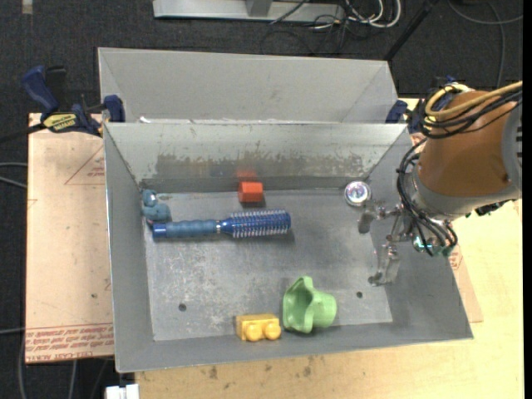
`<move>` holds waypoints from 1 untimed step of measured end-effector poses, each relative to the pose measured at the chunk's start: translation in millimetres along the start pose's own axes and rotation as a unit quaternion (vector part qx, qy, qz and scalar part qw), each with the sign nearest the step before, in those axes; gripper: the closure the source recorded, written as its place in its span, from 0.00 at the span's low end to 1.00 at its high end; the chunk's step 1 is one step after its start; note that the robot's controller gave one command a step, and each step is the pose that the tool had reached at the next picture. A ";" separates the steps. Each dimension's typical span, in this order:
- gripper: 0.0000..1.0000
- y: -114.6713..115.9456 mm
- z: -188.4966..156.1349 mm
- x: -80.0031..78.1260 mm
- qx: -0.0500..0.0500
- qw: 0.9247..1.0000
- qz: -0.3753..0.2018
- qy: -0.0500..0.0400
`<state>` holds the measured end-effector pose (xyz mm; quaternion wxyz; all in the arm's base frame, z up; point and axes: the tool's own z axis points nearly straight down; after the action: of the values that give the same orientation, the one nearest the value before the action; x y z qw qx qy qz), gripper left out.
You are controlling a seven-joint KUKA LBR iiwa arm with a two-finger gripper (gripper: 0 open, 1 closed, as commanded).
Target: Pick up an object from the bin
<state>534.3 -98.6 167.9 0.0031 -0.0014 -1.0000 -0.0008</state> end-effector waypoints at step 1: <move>0.00 68.9 56.0 20.9 -0.002 1.000 0.007 0.000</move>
Offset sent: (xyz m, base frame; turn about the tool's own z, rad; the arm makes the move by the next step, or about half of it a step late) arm -0.0197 0.0637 -0.0524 0.0213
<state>513.3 -29.6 112.2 0.0028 -0.0086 -1.0000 -0.0025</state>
